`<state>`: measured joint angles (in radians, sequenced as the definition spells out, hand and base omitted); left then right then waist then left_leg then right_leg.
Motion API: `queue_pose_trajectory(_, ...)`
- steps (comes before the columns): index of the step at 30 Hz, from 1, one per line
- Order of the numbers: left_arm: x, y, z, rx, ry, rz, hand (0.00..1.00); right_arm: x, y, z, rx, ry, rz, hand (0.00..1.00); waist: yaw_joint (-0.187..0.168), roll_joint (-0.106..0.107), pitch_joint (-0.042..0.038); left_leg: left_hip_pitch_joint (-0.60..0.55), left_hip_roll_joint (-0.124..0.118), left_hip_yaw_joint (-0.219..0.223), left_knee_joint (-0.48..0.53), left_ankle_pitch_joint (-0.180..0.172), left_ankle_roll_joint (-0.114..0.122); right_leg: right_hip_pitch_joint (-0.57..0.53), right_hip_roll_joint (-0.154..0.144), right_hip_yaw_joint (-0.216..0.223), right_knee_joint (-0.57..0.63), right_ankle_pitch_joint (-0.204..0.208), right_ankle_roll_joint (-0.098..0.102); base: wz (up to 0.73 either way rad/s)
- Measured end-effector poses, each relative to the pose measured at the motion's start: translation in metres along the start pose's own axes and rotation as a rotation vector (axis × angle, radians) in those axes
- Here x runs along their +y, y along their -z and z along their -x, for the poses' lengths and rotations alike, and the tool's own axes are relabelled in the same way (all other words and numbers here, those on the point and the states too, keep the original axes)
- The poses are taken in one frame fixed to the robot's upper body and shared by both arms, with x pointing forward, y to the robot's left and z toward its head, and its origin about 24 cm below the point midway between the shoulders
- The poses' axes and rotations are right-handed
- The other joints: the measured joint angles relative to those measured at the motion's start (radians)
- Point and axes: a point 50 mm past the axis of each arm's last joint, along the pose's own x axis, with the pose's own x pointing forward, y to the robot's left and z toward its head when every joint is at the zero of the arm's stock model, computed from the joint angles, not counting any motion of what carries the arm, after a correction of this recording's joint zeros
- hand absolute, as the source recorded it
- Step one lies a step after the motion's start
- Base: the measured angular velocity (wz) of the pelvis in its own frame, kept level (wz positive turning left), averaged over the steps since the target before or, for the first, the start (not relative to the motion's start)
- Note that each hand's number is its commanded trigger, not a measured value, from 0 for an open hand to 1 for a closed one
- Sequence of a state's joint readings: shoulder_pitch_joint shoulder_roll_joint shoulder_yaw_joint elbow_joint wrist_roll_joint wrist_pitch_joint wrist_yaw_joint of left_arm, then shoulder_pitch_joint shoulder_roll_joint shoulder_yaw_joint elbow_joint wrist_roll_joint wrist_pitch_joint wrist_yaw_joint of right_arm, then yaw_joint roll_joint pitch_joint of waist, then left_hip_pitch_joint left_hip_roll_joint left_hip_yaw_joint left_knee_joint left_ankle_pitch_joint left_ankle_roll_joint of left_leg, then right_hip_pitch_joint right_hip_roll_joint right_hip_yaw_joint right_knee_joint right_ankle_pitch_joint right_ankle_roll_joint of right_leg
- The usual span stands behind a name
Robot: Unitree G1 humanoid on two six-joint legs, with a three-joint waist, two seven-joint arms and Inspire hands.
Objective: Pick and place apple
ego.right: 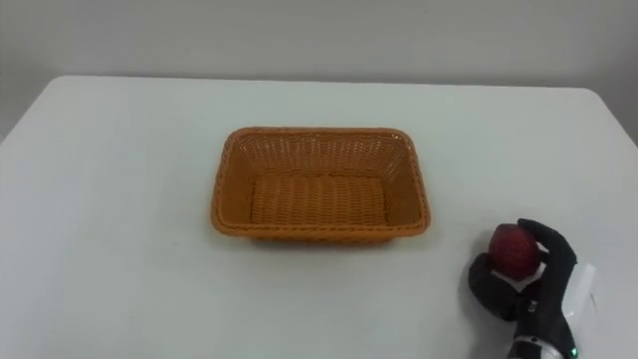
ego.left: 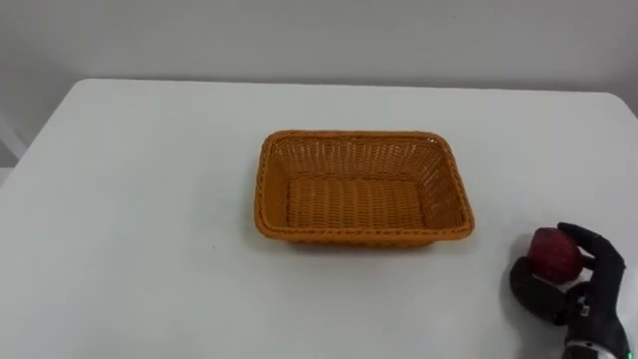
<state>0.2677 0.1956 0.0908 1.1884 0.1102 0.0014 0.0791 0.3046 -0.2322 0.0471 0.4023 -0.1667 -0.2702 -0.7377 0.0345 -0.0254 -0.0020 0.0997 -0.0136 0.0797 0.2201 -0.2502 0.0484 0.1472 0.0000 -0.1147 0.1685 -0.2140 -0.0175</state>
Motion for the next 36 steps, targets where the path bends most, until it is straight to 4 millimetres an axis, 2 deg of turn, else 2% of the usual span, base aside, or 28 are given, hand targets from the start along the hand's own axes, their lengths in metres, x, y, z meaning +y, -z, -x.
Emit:
queue_pose_trajectory(5,-0.001,0.001,0.0,0.0,0.003,-0.014,0.0,0.0,-0.01,0.0,-0.016,-0.012,-0.037,1.0,0.0,0.006,0.002,0.0,-0.001,0.0,-0.002,0.0,0.0,-0.001,0.0,-0.001,0.002,0.0,0.0,0.0)
queue_pose_trajectory(13,0.0,0.007,0.001,0.018,-0.001,-0.001,0.0,-0.007,-0.064,-0.008,-0.203,0.041,-0.19,1.0,0.002,0.011,0.0035,0.0,-0.006,0.0,0.001,0.0,-0.001,-0.004,0.0,-0.001,0.004,0.0,0.0,0.0)
queue_pose_trajectory(17,0.0,0.007,0.001,0.02,-0.001,-0.002,0.0,-0.008,-0.075,-0.01,-0.241,0.049,-0.22,1.0,0.005,0.006,0.0034,-0.004,-0.008,-0.005,0.002,0.001,0.0,-0.006,-0.001,-0.008,0.003,0.0,0.0,0.02)
queue_pose_trajectory(22,0.0,0.008,0.001,0.025,0.006,-0.001,0.0,-0.013,-0.103,-0.013,-0.342,0.068,-0.293,1.0,0.012,0.002,-0.0001,-0.025,-0.008,-0.011,0.002,0.001,-0.001,-0.03,-0.001,-0.012,0.003,0.0,0.0,0.01)
queue_pose_trajectory(30,-0.002,0.008,0.0,0.05,0.017,-0.003,0.0,-0.013,-0.127,-0.012,-0.445,0.047,-0.316,1.0,0.049,0.0,-0.0006,-0.022,-0.009,-0.008,-0.001,0.001,0.0,-0.024,-0.003,-0.023,0.002,0.0,0.0,0.0)
queue_pose_trajectory(36,-0.005,0.006,-0.001,0.058,0.043,-0.02,0.0,-0.01,-0.143,-0.005,-0.532,-0.012,-0.296,1.0,0.056,0.003,0.0012,-0.021,-0.007,-0.009,0.0,0.001,-0.001,-0.026,-0.002,-0.022,0.002,0.0,0.0,0.0)
